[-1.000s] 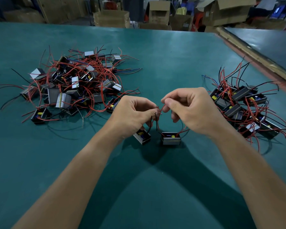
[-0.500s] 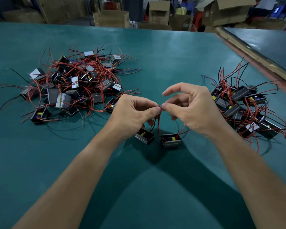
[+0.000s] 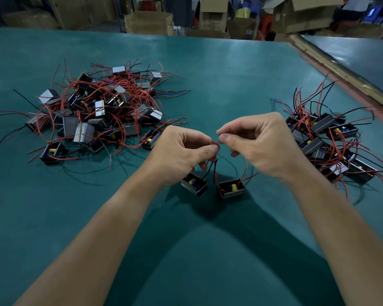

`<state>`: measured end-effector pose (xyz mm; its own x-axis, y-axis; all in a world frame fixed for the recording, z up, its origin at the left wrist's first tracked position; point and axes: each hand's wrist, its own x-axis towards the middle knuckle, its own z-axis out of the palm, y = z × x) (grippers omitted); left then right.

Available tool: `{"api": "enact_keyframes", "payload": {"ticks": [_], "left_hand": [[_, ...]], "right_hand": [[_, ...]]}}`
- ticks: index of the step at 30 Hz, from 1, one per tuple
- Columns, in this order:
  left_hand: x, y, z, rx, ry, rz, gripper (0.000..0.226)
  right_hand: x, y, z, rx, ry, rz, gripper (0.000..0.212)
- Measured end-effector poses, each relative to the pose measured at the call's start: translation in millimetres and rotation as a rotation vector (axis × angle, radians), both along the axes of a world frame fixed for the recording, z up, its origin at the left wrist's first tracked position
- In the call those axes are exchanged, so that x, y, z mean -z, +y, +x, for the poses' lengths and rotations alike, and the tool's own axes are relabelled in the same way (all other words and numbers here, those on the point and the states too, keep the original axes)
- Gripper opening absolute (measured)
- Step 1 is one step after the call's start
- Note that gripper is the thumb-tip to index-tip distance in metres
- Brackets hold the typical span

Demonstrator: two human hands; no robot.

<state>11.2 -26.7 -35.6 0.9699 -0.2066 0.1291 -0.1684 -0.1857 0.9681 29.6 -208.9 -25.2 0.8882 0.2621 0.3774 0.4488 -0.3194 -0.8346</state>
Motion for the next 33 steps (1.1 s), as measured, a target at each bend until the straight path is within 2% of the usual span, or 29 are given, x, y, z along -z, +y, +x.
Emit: {"api": "enact_keyframes", "payload": {"ticks": [6, 12, 21, 27, 33], "left_hand": [[-1.8, 0.3, -2.6, 0.045, 0.026, 0.012, 0.009], [-5.5, 2.8, -4.3, 0.108, 0.085, 0.064, 0.015], [-5.3, 5.2, -3.9, 0.111, 0.092, 0.075, 0.017], [-2.7, 4.9, -3.0, 0.105, 0.061, 0.044, 0.018], [-1.8, 3.0, -2.2, 0.074, -0.003, 0.116, 0.016]], "right_hand": [[-0.9, -3.2, -1.3, -0.035, -0.028, -0.104, 0.013], [-0.5, -3.7, -1.8, -0.044, -0.055, -0.12, 0.02], [-0.6, -2.0, -3.5, -0.026, -0.077, -0.137, 0.015], [-1.4, -6.5, -1.7, -0.007, -0.084, -0.263, 0.007], [-5.0, -4.9, -5.0, -0.012, -0.024, -0.344, 0.015]]}}
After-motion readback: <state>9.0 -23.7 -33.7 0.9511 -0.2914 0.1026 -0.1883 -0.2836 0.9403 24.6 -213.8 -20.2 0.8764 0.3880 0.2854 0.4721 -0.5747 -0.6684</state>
